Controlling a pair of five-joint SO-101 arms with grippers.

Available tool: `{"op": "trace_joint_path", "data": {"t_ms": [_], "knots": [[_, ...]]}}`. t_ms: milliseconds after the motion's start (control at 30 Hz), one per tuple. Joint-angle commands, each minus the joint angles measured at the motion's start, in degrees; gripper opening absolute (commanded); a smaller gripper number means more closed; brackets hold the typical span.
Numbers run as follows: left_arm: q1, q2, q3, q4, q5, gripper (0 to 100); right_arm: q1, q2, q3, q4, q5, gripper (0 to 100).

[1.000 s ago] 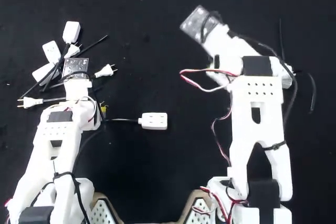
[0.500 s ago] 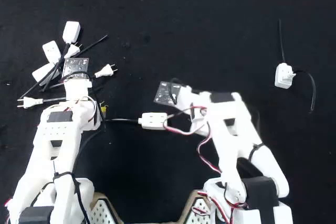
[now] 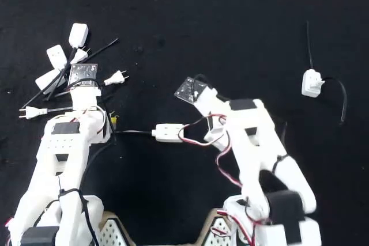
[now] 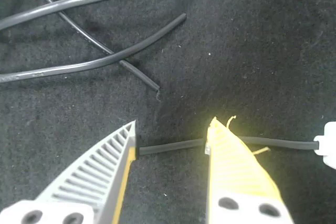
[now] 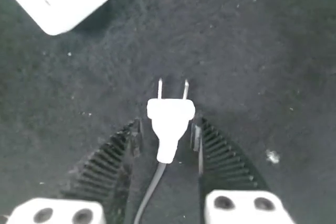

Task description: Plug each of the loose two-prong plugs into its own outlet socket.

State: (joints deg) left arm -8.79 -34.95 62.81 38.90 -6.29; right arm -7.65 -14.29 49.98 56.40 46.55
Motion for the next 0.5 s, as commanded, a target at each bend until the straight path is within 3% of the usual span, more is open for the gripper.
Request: {"op": "trace_joint_path", "data": {"t_ms": [0,467], "knots": [[-0.48,-1.67,-0.31,-0.35,0.26,22,4.75,5.32,-6.73,-1.67,-0.79,13.6],[-0.48,-1.67,-0.31,-0.53,0.26,22,8.44,8.48,-17.63,11.34,-3.60,13.9]]}}
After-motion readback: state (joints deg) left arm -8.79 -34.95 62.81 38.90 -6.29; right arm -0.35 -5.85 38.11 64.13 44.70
